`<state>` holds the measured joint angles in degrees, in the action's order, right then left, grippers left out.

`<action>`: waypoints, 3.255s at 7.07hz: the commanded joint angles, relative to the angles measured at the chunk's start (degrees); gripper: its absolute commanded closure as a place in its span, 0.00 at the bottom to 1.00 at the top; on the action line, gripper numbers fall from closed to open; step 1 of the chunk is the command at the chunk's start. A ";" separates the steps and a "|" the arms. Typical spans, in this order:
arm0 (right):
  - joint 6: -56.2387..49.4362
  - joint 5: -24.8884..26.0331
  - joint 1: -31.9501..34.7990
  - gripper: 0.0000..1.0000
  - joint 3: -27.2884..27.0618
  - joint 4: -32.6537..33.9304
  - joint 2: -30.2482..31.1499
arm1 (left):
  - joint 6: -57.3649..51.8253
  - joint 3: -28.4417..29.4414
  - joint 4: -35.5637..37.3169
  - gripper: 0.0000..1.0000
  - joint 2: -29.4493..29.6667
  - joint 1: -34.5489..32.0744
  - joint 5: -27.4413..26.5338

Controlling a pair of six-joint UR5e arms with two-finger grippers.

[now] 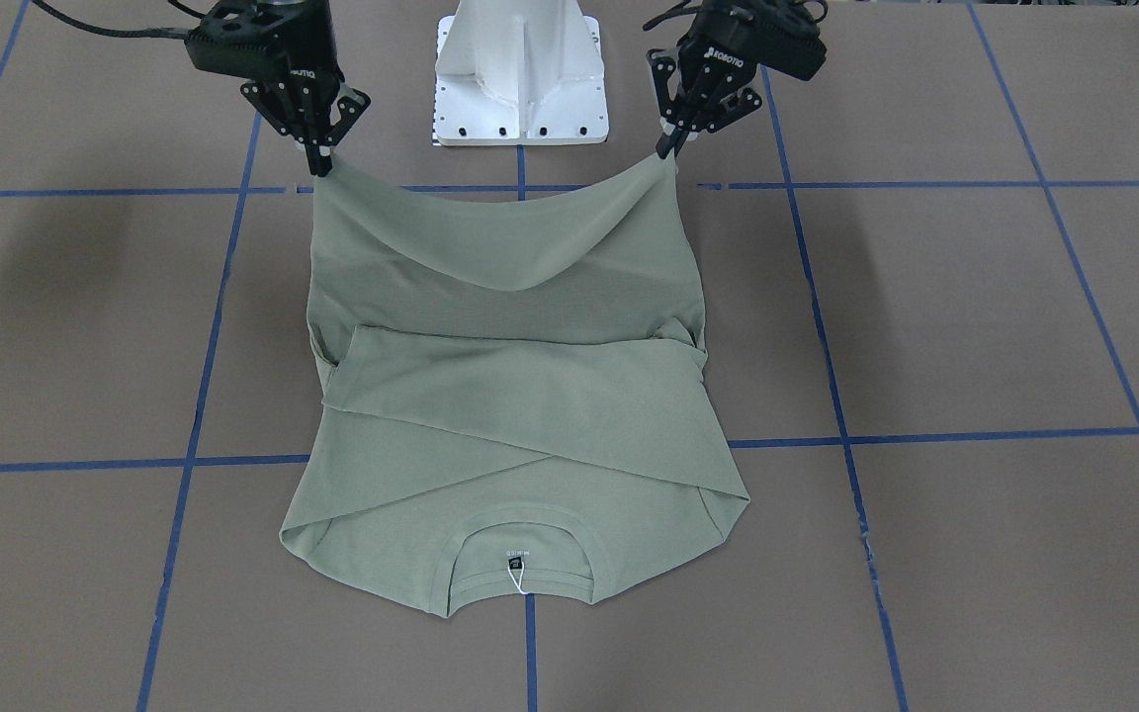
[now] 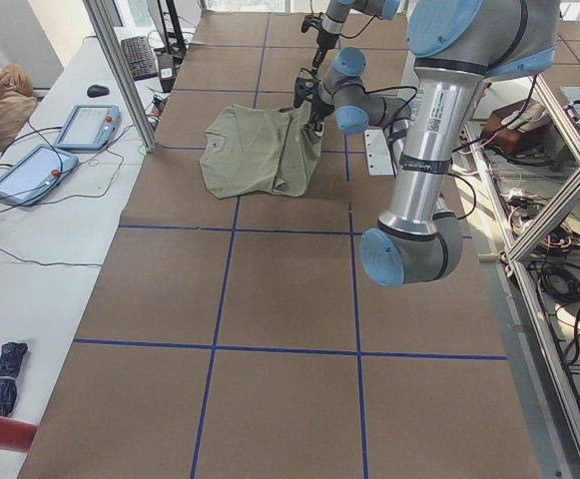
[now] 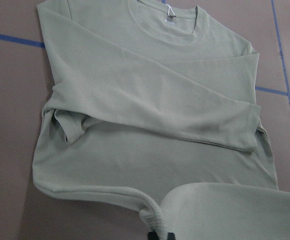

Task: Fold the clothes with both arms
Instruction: 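Lift the hem with both grippers and fold it toward the collar, then release the hem near the collar and draw both grippers apart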

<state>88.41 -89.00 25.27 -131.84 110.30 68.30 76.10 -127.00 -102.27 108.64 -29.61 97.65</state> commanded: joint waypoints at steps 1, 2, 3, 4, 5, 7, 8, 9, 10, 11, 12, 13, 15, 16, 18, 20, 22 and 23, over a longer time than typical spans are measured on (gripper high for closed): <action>-6.38 -4.15 7.93 1.00 7.26 -3.14 -3.58 | -5.42 9.46 -0.29 1.00 5.44 -8.84 3.67; -7.45 -4.34 10.57 1.00 14.35 -6.90 -6.65 | -8.22 15.24 -0.65 1.00 8.32 -10.97 3.43; -8.94 -5.73 13.20 1.00 20.86 -11.46 -8.77 | -9.38 20.08 -1.69 1.00 10.44 -12.12 3.25; -10.87 -6.18 14.88 1.00 27.27 -15.16 -10.36 | -9.56 25.61 -5.88 1.00 11.33 -12.31 3.07; -11.41 -6.19 16.03 1.00 34.65 -19.46 -12.81 | -9.65 30.89 -10.19 1.00 12.21 -12.31 1.85; -13.33 -6.36 17.79 1.00 48.20 -26.86 -18.35 | -9.83 40.56 -11.55 1.00 16.41 -12.31 -1.93; -14.83 -7.58 19.28 1.00 49.04 -27.15 -18.37 | -11.57 41.82 -13.37 1.00 16.61 -12.57 -2.81; -16.58 -8.55 20.51 1.00 49.05 -27.15 -18.37 | -11.76 42.19 -13.74 1.00 16.70 -13.10 -2.90; -17.64 -9.69 21.48 1.00 49.40 -27.15 -18.37 | -13.33 42.45 -13.74 1.00 16.96 -13.97 -2.91; -17.74 -9.70 21.32 1.00 50.70 -27.24 -18.46 | -13.60 44.71 -13.92 1.00 17.13 -14.07 -2.91; -17.83 -9.79 21.23 1.00 51.94 -27.33 -18.46 | -13.69 46.22 -15.23 1.00 17.31 -13.98 -2.91; -17.92 -9.70 21.23 1.00 53.43 -28.28 -18.46 | -13.70 50.76 -17.94 1.00 18.97 -13.89 -2.91; -17.74 -9.09 20.10 0.01 56.25 -33.64 -18.72 | -16.31 53.61 -21.38 0.01 19.42 -13.72 -2.82; -18.00 -9.69 20.17 0.00 55.82 -33.92 -19.25 | -21.64 52.83 -22.52 0.00 18.90 -13.98 -2.30; -25.95 -15.73 22.27 0.00 53.37 -34.01 -18.30 | -29.65 45.31 -22.88 0.00 15.49 -14.68 4.85; -26.71 -16.03 22.46 0.00 51.34 -34.18 -16.88 | -27.25 30.05 -23.06 0.00 3.92 -14.43 7.03; -26.45 -16.03 22.37 0.00 51.16 -34.27 -16.88 | -15.24 25.14 -29.51 0.00 -4.62 -8.67 6.07; -26.44 -16.03 22.37 0.00 50.98 -34.27 -16.88 | -8.75 26.01 -34.79 0.14 -6.31 -4.44 0.93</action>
<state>61.92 -105.01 47.64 -80.65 76.06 51.39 59.92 -100.76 -131.11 105.61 -38.87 102.81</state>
